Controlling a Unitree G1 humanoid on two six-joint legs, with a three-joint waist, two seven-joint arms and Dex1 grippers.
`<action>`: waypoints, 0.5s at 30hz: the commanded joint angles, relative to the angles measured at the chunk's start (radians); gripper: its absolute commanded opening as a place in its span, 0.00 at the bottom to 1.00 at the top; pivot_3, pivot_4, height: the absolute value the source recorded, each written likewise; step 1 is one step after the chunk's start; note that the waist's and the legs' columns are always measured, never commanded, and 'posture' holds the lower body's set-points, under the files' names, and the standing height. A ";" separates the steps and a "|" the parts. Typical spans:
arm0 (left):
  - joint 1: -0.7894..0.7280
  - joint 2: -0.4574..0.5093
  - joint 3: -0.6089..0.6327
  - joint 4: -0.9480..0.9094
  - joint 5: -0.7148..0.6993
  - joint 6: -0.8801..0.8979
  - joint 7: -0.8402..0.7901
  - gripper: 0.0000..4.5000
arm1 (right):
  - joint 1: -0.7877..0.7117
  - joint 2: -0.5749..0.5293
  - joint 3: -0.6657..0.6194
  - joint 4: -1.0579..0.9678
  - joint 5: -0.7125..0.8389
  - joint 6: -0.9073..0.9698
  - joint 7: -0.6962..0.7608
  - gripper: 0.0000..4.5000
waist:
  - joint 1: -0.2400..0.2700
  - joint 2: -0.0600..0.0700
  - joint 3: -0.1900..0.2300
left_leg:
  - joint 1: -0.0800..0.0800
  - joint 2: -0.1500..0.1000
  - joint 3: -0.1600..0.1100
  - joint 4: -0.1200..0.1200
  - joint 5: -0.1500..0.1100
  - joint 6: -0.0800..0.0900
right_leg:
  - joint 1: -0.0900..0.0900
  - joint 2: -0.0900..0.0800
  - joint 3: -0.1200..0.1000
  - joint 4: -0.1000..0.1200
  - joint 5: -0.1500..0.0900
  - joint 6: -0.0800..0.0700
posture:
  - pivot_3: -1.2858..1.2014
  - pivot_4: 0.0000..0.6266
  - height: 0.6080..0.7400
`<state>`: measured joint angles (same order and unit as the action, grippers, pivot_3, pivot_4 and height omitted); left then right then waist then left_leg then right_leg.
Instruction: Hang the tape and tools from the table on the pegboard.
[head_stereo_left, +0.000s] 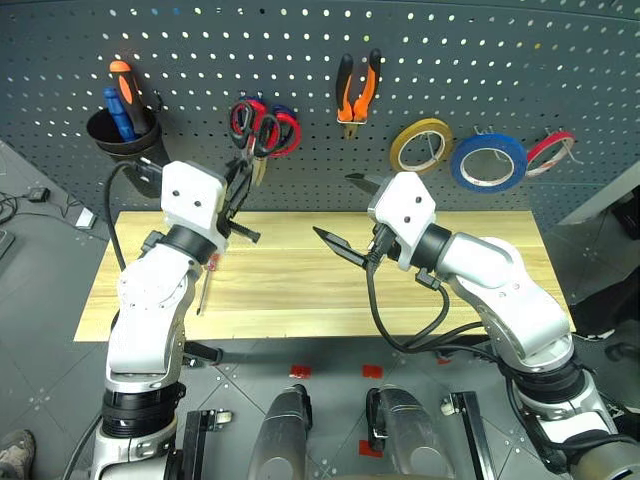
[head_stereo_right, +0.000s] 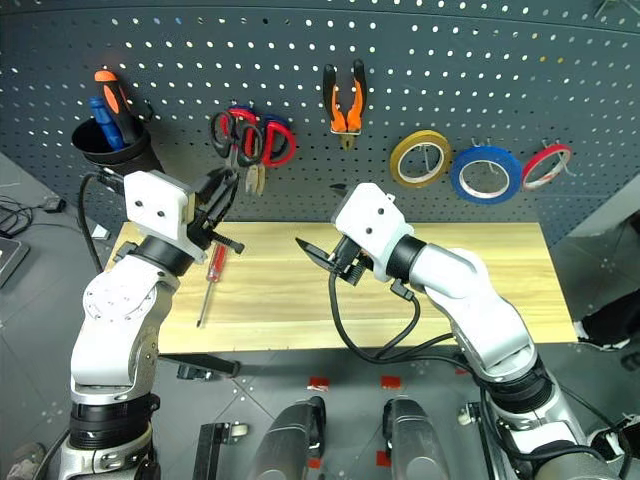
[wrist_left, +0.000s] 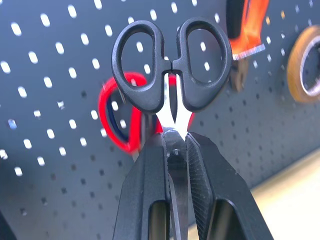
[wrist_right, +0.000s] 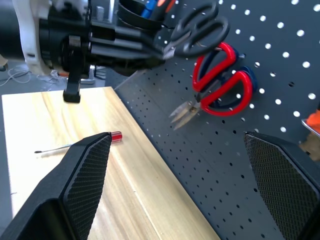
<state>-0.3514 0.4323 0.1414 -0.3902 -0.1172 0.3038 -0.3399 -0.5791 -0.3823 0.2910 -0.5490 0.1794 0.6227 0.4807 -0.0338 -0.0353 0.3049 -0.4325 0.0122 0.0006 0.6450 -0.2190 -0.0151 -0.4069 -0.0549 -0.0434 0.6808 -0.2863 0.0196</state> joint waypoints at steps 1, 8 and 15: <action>-0.025 0.015 0.000 0.012 0.029 -0.017 0.017 0.05 | -0.012 0.015 -0.032 -0.018 0.000 -0.007 -0.008 1.00 | -0.001 0.000 0.000 | 0.000 0.000 0.000 0.000 0.000 0.000 | 0.000 0.000 0.000 0.000 0.000 0.000 | 0.48 0.44 1.00; 0.015 0.010 -0.013 0.002 0.067 -0.014 0.029 0.05 | -0.011 0.013 -0.032 -0.009 -0.006 -0.016 0.003 1.00 | -0.001 0.000 0.000 | 0.000 0.000 0.000 0.000 0.000 0.000 | 0.000 0.000 0.000 0.000 0.000 0.000 | 0.48 0.44 1.00; -0.029 0.010 -0.051 0.088 0.126 -0.046 0.053 0.05 | -0.021 0.030 -0.027 -0.001 -0.004 -0.022 0.001 1.00 | 0.000 0.000 0.000 | 0.000 0.000 0.000 0.000 0.000 0.000 | 0.000 0.000 0.000 0.001 0.000 0.000 | 0.48 0.43 1.00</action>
<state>-0.3583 0.4371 0.0902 -0.3033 -0.0166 0.2893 -0.3067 -0.5801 -0.3629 0.2758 -0.5303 0.1777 0.6217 0.4804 -0.0341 -0.0353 0.3048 -0.4324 0.0121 0.0003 0.6456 -0.2189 -0.0152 -0.4069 -0.0548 -0.0436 0.6817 -0.2862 0.0195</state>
